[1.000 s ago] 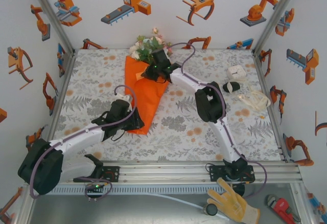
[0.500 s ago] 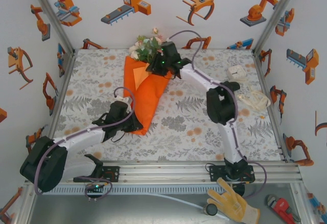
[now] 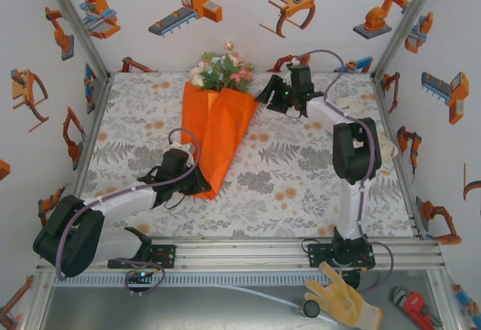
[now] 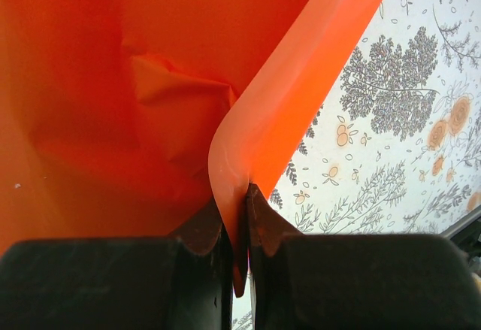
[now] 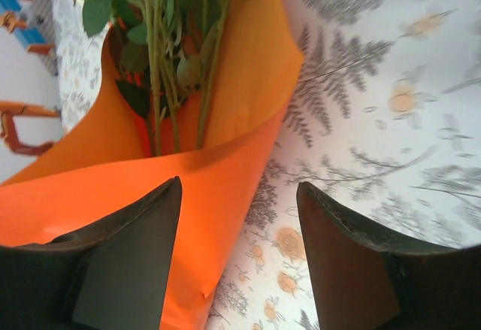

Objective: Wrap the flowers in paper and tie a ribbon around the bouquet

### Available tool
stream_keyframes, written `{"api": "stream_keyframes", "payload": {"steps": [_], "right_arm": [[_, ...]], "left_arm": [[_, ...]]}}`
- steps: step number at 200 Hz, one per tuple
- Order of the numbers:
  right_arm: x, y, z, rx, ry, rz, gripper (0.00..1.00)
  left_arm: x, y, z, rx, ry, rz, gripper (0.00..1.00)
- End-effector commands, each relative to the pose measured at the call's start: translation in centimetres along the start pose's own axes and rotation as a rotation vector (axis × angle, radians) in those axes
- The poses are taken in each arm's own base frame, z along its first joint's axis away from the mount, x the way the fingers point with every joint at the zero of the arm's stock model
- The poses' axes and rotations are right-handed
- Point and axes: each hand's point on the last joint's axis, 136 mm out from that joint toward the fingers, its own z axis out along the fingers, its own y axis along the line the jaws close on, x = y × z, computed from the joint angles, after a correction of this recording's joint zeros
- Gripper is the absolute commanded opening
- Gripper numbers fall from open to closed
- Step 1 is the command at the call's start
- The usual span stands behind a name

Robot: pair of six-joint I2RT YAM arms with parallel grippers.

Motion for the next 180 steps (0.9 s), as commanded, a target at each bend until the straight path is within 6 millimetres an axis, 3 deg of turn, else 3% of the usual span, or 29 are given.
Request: {"api": "stream_keyframes", "payload": {"steps": [1, 33, 59, 75, 96, 108, 150, 166, 180], "right_arm": [[1.4, 1.9, 1.3, -0.15, 0.013, 0.021, 0.61], [2.8, 1.6, 3.0, -0.195, 0.025, 0.049, 0.65], [2.5, 1.6, 4.3, -0.231, 0.014, 0.079, 0.6], [2.1, 1.1, 4.9, -0.214, 0.0, 0.095, 0.43], [1.4, 0.7, 5.3, -0.185, -0.023, 0.102, 0.11], [0.7, 0.9, 5.5, -0.175, -0.024, 0.098, 0.0], [-0.9, 1.0, 5.6, -0.075, -0.008, 0.052, 0.0], [-0.4, 1.0, 5.4, -0.076, 0.018, 0.036, 0.36], [-0.2, 1.3, 4.2, -0.074, 0.005, 0.017, 0.48]], "left_arm": [[0.0, 0.9, -0.1, -0.025, -0.004, -0.027, 0.13], [-0.1, 0.7, -0.2, -0.006, -0.009, -0.047, 0.13], [-0.3, 0.4, -0.4, 0.025, -0.017, -0.062, 0.13], [-0.4, 0.4, -0.5, 0.032, -0.018, -0.073, 0.13], [-0.2, 0.4, -0.7, 0.045, -0.012, -0.084, 0.13], [0.0, 0.6, -0.8, 0.038, -0.003, -0.088, 0.13], [0.6, 2.1, -1.5, -0.012, 0.004, -0.121, 0.13], [0.3, 2.4, -1.6, -0.009, -0.006, -0.151, 0.13], [0.0, 2.7, -1.7, -0.004, -0.015, -0.189, 0.13]]}}
